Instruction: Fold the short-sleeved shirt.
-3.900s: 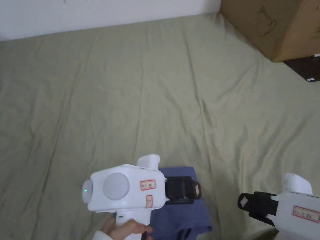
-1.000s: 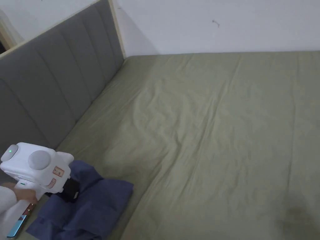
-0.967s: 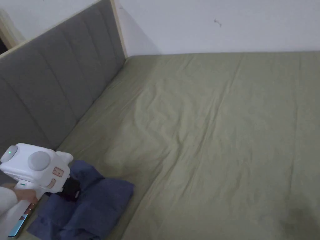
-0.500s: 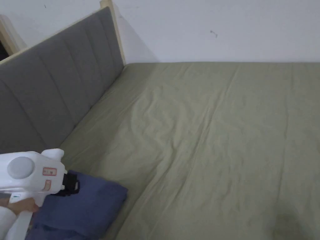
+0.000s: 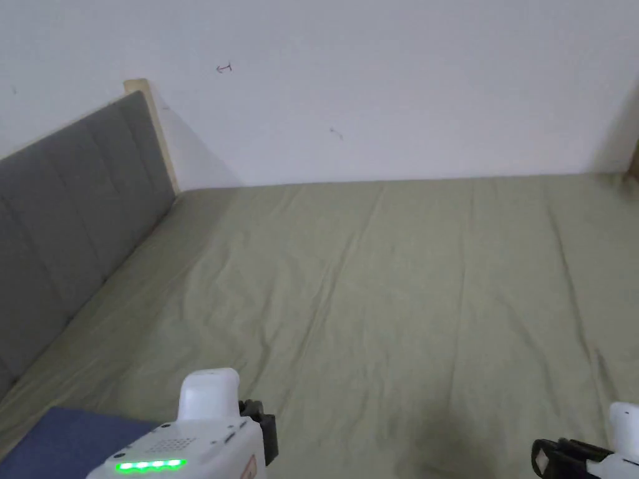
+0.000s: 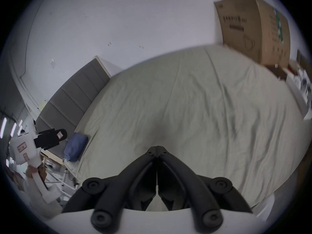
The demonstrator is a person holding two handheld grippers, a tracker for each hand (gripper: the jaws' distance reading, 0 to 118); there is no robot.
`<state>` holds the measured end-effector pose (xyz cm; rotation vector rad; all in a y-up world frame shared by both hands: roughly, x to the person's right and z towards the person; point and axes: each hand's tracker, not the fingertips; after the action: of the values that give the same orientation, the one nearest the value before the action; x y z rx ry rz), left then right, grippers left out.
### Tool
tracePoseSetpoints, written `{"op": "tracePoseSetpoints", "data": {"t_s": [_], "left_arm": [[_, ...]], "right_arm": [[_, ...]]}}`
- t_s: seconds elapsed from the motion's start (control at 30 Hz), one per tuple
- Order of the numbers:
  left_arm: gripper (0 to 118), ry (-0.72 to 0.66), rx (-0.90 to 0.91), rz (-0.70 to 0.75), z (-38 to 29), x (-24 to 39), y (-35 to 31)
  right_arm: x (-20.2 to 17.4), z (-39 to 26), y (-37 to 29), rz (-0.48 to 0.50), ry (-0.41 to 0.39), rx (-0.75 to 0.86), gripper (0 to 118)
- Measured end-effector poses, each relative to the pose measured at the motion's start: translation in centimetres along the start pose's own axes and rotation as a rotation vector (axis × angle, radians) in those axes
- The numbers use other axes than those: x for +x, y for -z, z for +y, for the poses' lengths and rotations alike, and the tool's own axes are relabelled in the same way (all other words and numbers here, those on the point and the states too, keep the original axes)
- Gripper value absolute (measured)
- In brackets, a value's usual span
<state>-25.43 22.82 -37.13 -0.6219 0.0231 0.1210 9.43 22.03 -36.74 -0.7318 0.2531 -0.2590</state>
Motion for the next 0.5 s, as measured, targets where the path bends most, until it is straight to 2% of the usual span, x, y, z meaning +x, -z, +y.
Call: {"op": "tracePoseSetpoints", "data": {"t_s": [0.07, 0.13, 0.27, 0.3, 0.33, 0.37, 0.4, 0.43, 0.47, 0.5], "left_arm": [[0, 0.006, 0.030, -0.010, -0.1, 2.6, -0.7], [0, 0.021, 0.106, 0.043, 0.1, 4.9, -1.8], [0, 0.070, 0.322, 0.095, 0.7, 7.7, -4.9], [0, 0.066, 0.387, 0.117, 0.8, 8.1, -5.9], [7, 0.098, 0.430, 0.136, 1.1, 8.6, -6.4], [22, 0.119, 0.461, 0.150, 1.4, 8.8, -7.0], [45, 0.128, 0.480, 0.155, 1.7, 9.2, -7.6], [77, 0.142, 0.484, 0.143, 2.0, 9.3, -8.1], [93, 0.144, 0.478, 0.125, 2.3, 9.3, -8.3], [99, 0.148, 0.468, 0.112, 2.7, 9.4, -8.6]], "right_arm": [[-0.5, 0.4, -1.0, -0.027, -0.040, 0.069, 0], [-0.7, 0.7, -1.9, -0.069, -0.079, 0.136, 0], [-1.1, 1.1, -3.9, -0.140, -0.135, 0.294, 0], [-1.1, 1.3, -4.3, -0.139, -0.145, 0.336, 7], [-1.0, 1.4, -5.0, -0.132, -0.155, 0.371, 21], [-1.0, 1.5, -5.5, -0.135, -0.158, 0.403, 48], [-1.1, 1.6, -6.0, -0.142, -0.170, 0.426, 69], [-1.5, 1.9, -6.4, -0.150, -0.187, 0.442, 86], [-1.5, 2.0, -6.7, -0.157, -0.194, 0.465, 97], [-1.6, 2.1, -7.0, -0.166, -0.202, 0.488, 98]]}}
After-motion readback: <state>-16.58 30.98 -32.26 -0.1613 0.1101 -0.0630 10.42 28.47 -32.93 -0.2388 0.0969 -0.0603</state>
